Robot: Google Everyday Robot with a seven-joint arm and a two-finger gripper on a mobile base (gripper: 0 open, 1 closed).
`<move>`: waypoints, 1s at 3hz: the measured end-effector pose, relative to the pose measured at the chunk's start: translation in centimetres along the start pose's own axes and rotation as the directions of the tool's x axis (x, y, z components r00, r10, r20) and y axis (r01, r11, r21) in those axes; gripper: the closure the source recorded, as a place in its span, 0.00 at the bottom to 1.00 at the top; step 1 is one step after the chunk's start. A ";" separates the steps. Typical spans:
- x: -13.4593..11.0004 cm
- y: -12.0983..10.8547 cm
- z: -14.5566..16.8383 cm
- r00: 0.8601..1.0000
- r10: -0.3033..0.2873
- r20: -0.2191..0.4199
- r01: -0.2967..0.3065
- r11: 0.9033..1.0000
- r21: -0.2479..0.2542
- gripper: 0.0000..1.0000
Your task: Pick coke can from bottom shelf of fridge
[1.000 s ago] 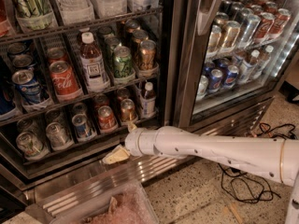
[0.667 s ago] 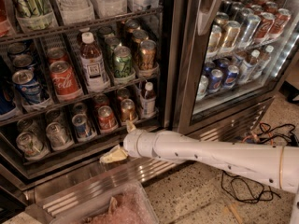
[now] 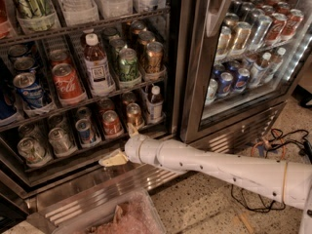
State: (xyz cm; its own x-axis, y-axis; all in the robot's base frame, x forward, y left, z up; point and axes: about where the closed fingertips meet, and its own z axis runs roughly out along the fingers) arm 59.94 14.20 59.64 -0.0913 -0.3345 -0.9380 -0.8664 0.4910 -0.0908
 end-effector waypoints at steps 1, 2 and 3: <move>0.0 0.2 1.6 0.999 0.016 0.034 -0.017 0.998 0.053 0.00; 0.0 0.2 1.6 0.999 0.016 0.034 -0.017 0.998 0.053 0.00; -0.3 0.0 2.1 0.997 0.028 0.072 -0.033 0.998 0.061 0.00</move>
Offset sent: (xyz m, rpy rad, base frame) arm 0.0110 0.0178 -0.0093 0.0507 -0.0276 -0.0976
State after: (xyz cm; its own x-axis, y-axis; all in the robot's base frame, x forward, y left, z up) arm 60.97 15.98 59.27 -0.0801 -0.2619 -0.9618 -0.8317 0.5494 -0.0803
